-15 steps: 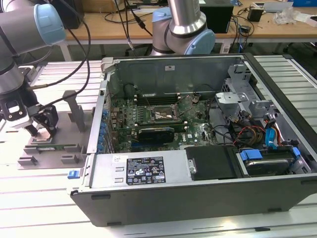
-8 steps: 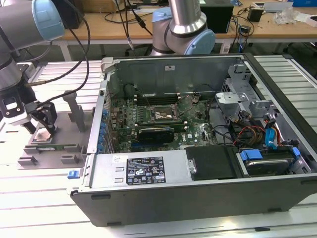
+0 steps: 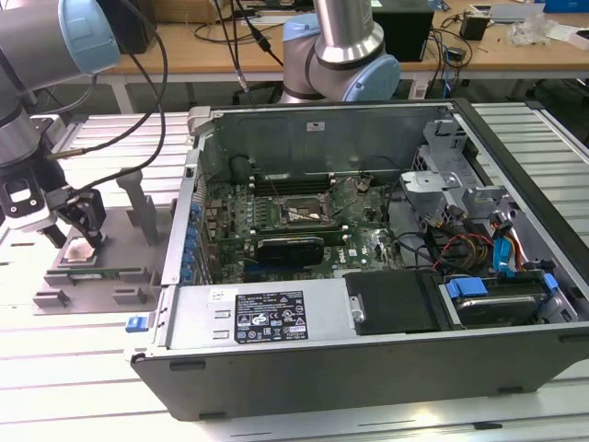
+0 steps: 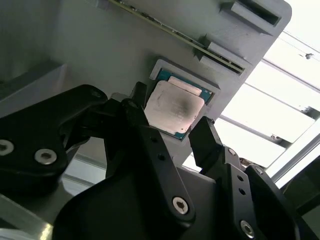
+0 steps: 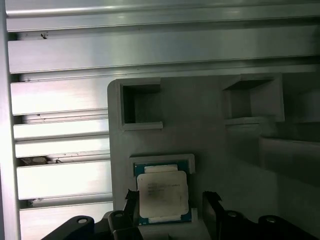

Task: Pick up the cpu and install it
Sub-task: 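Pick up the cpu and move it towards the insertion slot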

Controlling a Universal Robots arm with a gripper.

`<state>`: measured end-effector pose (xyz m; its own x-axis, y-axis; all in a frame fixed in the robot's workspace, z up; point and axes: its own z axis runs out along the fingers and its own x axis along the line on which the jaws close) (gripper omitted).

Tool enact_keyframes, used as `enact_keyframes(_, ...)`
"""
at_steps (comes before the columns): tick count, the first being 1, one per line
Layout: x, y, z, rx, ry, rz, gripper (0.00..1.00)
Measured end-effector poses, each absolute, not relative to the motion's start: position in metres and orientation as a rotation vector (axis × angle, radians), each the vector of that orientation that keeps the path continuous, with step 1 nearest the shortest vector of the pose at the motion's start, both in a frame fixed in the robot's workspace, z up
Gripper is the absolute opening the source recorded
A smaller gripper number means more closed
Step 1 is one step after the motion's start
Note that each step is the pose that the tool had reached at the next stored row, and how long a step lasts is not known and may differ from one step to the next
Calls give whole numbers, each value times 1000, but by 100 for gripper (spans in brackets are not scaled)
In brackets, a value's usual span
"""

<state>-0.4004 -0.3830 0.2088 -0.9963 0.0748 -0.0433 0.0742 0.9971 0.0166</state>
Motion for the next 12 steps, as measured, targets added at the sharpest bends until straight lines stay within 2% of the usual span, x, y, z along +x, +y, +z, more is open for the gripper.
enact_keyframes(12, -400, -383, 205, 144, 3111, 27, 62)
